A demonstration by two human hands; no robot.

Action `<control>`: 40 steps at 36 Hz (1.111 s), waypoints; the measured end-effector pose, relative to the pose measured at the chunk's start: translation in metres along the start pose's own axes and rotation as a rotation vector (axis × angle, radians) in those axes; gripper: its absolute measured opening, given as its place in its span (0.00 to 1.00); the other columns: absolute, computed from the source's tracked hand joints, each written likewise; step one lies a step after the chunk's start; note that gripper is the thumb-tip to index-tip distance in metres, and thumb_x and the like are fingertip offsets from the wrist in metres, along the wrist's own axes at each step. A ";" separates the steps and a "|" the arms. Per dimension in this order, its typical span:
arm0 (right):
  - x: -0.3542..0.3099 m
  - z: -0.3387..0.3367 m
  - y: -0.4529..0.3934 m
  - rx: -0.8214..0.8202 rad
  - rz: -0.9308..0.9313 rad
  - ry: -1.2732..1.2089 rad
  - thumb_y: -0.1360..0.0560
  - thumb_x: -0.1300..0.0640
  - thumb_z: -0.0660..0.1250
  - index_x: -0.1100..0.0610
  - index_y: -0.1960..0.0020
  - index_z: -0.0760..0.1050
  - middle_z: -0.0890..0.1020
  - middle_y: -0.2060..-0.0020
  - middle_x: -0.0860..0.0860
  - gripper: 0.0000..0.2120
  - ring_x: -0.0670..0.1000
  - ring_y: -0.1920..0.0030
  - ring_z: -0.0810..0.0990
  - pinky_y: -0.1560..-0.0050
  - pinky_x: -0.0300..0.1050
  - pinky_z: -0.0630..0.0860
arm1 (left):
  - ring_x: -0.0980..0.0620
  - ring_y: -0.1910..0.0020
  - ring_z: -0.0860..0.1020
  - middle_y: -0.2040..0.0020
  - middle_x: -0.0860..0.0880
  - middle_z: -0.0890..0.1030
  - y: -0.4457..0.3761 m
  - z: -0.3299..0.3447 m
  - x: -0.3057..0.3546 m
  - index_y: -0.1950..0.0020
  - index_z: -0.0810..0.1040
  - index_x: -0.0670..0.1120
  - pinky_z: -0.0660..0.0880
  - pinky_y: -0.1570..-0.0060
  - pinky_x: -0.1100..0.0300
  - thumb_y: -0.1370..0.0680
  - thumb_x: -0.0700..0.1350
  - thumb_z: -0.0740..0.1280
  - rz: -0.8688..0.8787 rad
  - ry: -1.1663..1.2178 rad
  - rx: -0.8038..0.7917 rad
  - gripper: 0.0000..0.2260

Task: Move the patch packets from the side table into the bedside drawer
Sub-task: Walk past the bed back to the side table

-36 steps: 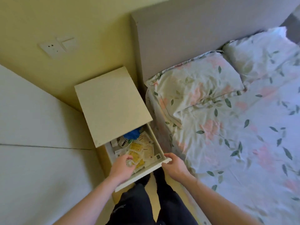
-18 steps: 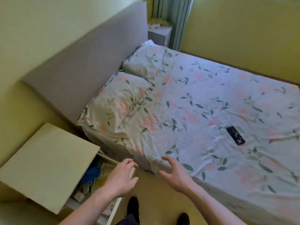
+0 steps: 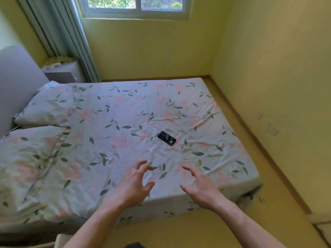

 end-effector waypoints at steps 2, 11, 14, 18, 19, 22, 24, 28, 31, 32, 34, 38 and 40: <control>0.026 -0.035 0.008 0.032 0.003 0.003 0.23 0.47 0.68 0.44 0.25 0.63 0.67 0.26 0.42 0.29 0.45 0.26 0.65 0.30 0.39 0.62 | 0.54 0.24 0.62 0.22 0.59 0.59 -0.015 0.010 0.042 0.30 0.69 0.62 0.61 0.24 0.52 0.22 0.58 0.67 0.047 0.009 0.000 0.20; 0.116 -0.160 -0.002 0.158 0.001 -0.123 0.24 0.45 0.69 0.39 0.27 0.64 0.67 0.30 0.36 0.28 0.38 0.31 0.66 0.34 0.35 0.63 | 0.53 0.26 0.64 0.21 0.60 0.58 -0.093 0.040 0.173 0.31 0.68 0.63 0.63 0.26 0.54 0.22 0.60 0.66 0.201 -0.088 -0.010 0.20; 0.144 -0.201 -0.015 0.191 0.003 -0.146 0.23 0.45 0.69 0.38 0.26 0.63 0.67 0.30 0.34 0.28 0.36 0.33 0.66 0.31 0.37 0.64 | 0.54 0.25 0.64 0.21 0.60 0.59 -0.132 0.049 0.208 0.30 0.67 0.64 0.64 0.26 0.53 0.22 0.61 0.66 0.241 -0.111 0.000 0.21; 0.189 -0.259 -0.039 0.231 0.015 -0.143 0.24 0.44 0.68 0.37 0.27 0.63 0.66 0.30 0.33 0.28 0.38 0.31 0.66 0.27 0.44 0.67 | 0.54 0.25 0.64 0.22 0.60 0.59 -0.192 0.068 0.261 0.30 0.68 0.64 0.64 0.25 0.53 0.22 0.61 0.67 0.286 -0.101 0.001 0.21; 0.200 -0.275 -0.045 0.241 0.023 -0.141 0.24 0.44 0.68 0.37 0.27 0.63 0.66 0.30 0.33 0.28 0.37 0.31 0.66 0.27 0.44 0.67 | 0.54 0.25 0.64 0.22 0.60 0.59 -0.208 0.073 0.275 0.31 0.69 0.64 0.64 0.26 0.53 0.22 0.60 0.67 0.291 -0.093 0.000 0.20; 0.234 -0.324 -0.062 0.266 0.063 -0.140 0.23 0.44 0.69 0.37 0.26 0.63 0.66 0.29 0.35 0.28 0.40 0.29 0.66 0.27 0.45 0.67 | 0.52 0.27 0.67 0.22 0.59 0.60 -0.258 0.091 0.320 0.32 0.68 0.64 0.67 0.28 0.49 0.23 0.61 0.67 0.291 -0.075 -0.017 0.20; 0.257 -0.356 -0.070 0.278 0.081 -0.122 0.23 0.43 0.68 0.36 0.27 0.62 0.66 0.29 0.35 0.28 0.40 0.29 0.66 0.28 0.45 0.67 | 0.52 0.26 0.65 0.22 0.60 0.58 -0.289 0.106 0.355 0.31 0.67 0.65 0.65 0.27 0.49 0.22 0.60 0.66 0.312 -0.066 -0.033 0.20; 0.296 -0.423 -0.082 0.335 0.121 -0.119 0.22 0.44 0.67 0.38 0.26 0.62 0.66 0.34 0.33 0.27 0.40 0.32 0.67 0.31 0.42 0.67 | 0.52 0.23 0.61 0.21 0.57 0.59 -0.342 0.131 0.436 0.30 0.68 0.62 0.62 0.25 0.50 0.22 0.57 0.67 0.401 -0.056 -0.051 0.20; 0.323 -0.464 -0.088 0.357 0.151 -0.147 0.22 0.45 0.68 0.38 0.26 0.62 0.64 0.39 0.33 0.27 0.39 0.37 0.65 0.35 0.38 0.66 | 0.53 0.23 0.60 0.21 0.59 0.58 -0.368 0.144 0.494 0.30 0.68 0.62 0.60 0.25 0.52 0.21 0.57 0.66 0.435 -0.055 -0.072 0.20; 0.332 -0.477 -0.093 0.354 0.152 -0.149 0.22 0.45 0.68 0.38 0.26 0.62 0.63 0.39 0.34 0.27 0.38 0.38 0.64 0.35 0.38 0.65 | 0.54 0.23 0.60 0.21 0.60 0.57 -0.376 0.147 0.511 0.30 0.68 0.63 0.60 0.25 0.52 0.21 0.57 0.66 0.445 -0.054 -0.074 0.20; 0.351 -0.501 -0.105 0.344 0.153 -0.151 0.21 0.46 0.68 0.39 0.25 0.62 0.63 0.39 0.34 0.28 0.38 0.38 0.64 0.33 0.39 0.66 | 0.55 0.24 0.61 0.21 0.60 0.57 -0.396 0.153 0.538 0.31 0.68 0.64 0.61 0.25 0.52 0.21 0.58 0.66 0.455 -0.057 -0.069 0.20; 0.393 -0.548 -0.139 0.314 0.118 -0.145 0.22 0.45 0.68 0.38 0.25 0.61 0.64 0.36 0.33 0.28 0.37 0.34 0.64 0.28 0.44 0.67 | 0.55 0.24 0.63 0.21 0.60 0.57 -0.439 0.171 0.573 0.30 0.67 0.64 0.64 0.25 0.51 0.22 0.59 0.66 0.414 -0.064 -0.047 0.20; 0.415 -0.571 -0.160 0.297 0.077 -0.154 0.22 0.45 0.68 0.38 0.25 0.62 0.65 0.33 0.34 0.28 0.38 0.31 0.64 0.27 0.44 0.66 | 0.55 0.24 0.63 0.21 0.61 0.57 -0.458 0.181 0.589 0.31 0.67 0.64 0.63 0.25 0.52 0.22 0.59 0.66 0.383 -0.061 -0.024 0.20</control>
Point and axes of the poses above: each hand's wrist, its own y-axis away from the middle knuckle, its own z-axis out of the palm, x = y × z, the point moved 7 cm from there along -y, towards the middle knuckle
